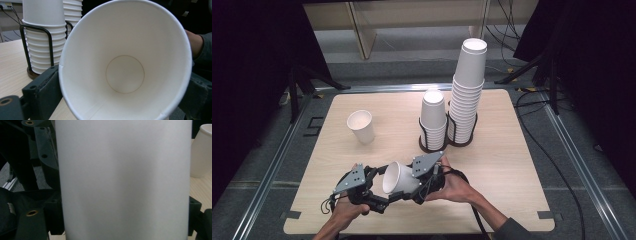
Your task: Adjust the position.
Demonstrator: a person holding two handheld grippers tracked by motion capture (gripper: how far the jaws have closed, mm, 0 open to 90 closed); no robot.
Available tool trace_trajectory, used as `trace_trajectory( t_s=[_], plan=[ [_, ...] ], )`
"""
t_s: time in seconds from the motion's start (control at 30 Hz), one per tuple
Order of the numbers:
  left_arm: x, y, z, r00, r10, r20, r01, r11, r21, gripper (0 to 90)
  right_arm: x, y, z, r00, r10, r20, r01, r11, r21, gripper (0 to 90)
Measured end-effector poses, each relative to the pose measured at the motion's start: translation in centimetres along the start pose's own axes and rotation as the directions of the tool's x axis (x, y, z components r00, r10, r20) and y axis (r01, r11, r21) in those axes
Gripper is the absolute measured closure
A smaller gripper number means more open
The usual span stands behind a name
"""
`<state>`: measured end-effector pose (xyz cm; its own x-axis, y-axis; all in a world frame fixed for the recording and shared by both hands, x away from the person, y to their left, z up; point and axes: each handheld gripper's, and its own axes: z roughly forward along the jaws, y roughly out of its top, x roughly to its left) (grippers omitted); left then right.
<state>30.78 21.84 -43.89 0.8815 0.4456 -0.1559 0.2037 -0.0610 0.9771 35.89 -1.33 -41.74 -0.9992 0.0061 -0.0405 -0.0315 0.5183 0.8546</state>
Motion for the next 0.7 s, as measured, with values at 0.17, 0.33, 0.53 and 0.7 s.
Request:
trace_trajectory(
  t_s=[0.17,0.33,0.53,0.7],
  plan=[
    [-0.11,0.03,0.06,1.0,-0.004,0.006,0.004,0.9997,-0.024,5.2,0.2,-0.02,0.38,1.0,-0.002,-0.007,0.002,1.0,-0.028,20.9],
    [-0.25,0.15,-0.03,0.9999,0.005,-0.01,-0.006,0.9993,-0.037,5.8,0.19,-0.09,0.55,1.0,0.0,0.0,0.0,0.999,-0.047,20.9],
    [-0.3,0.31,-0.09,0.9992,0.038,-0.016,-0.038,0.9985,-0.039,10.5,0.09,-0.22,0.62,0.9995,0.031,-0.008,-0.032,0.999,-0.042,19.5],
    [-0.25,0.53,-0.35,0.999,0.037,-0.025,-0.038,0.9983,-0.044,12.6,-0.04,-0.32,0.51,0.998,0.057,0.028,-0.058,0.998,0.002,15.5]
  ],
)
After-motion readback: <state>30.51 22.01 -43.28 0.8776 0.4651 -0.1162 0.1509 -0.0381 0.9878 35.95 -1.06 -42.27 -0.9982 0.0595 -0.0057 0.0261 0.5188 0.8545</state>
